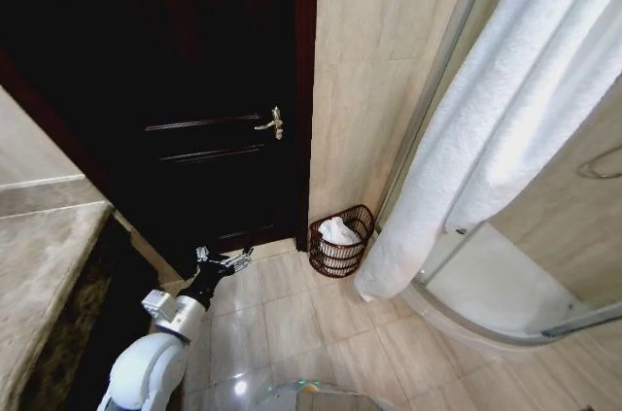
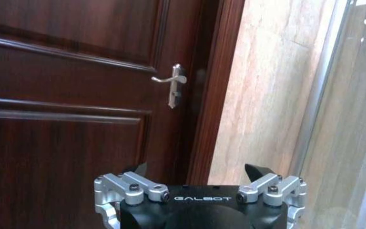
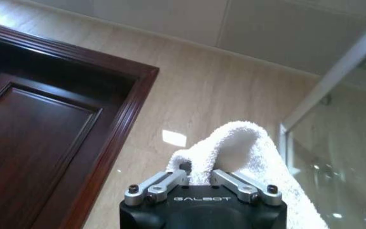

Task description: Discard the used towel into the hamper.

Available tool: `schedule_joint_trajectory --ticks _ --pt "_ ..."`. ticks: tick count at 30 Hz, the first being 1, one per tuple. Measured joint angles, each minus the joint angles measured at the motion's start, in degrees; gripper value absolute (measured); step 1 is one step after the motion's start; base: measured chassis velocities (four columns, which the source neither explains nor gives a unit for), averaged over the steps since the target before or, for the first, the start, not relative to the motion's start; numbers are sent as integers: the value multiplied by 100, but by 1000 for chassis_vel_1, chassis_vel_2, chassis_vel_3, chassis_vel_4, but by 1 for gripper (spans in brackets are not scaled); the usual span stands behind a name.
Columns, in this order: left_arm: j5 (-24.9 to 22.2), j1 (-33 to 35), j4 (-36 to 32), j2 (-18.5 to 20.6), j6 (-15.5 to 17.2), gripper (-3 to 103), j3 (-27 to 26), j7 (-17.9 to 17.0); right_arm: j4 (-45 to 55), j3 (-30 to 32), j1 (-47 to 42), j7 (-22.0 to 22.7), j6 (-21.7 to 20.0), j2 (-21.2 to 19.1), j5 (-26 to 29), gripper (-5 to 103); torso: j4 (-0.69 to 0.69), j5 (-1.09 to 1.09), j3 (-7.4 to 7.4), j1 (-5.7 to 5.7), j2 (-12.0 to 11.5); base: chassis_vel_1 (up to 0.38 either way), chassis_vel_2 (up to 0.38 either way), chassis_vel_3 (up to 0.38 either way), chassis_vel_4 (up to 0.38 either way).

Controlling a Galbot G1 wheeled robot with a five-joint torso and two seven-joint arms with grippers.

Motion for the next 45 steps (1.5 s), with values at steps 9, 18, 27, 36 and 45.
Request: schedule_joint_trajectory --ticks 9,18,27,36,45 --pt "0 4 0 1 0 100 0 0 -1444 230 -535 -763 556 -1274 249 4 -2 -2 -5 -13 3 18 -5 -32 10" --pt "0 1 0 1 0 100 0 0 -2490 721 -1184 -864 695 -2101 178 4 -4 -3 -3 -7 2 6 -3 -1 6" --pt "0 1 0 1 0 100 0 0 -4011 952 -1823 -1281 896 -3050 35 4 -6 -1 -4 -9 3 0 0 0 0" --pt "0 1 0 0 0 100 0 0 -5187 1281 -2549 -1521 1012 -3759 -67 4 -4 -1 -3 -7 2 0 0 0 0" --pt "0 1 0 0 0 100 0 0 -5890 1624 -3145 -1596 1151 -4094 -224 4 -4 -6 -4 -8 3 0 0 0 0"
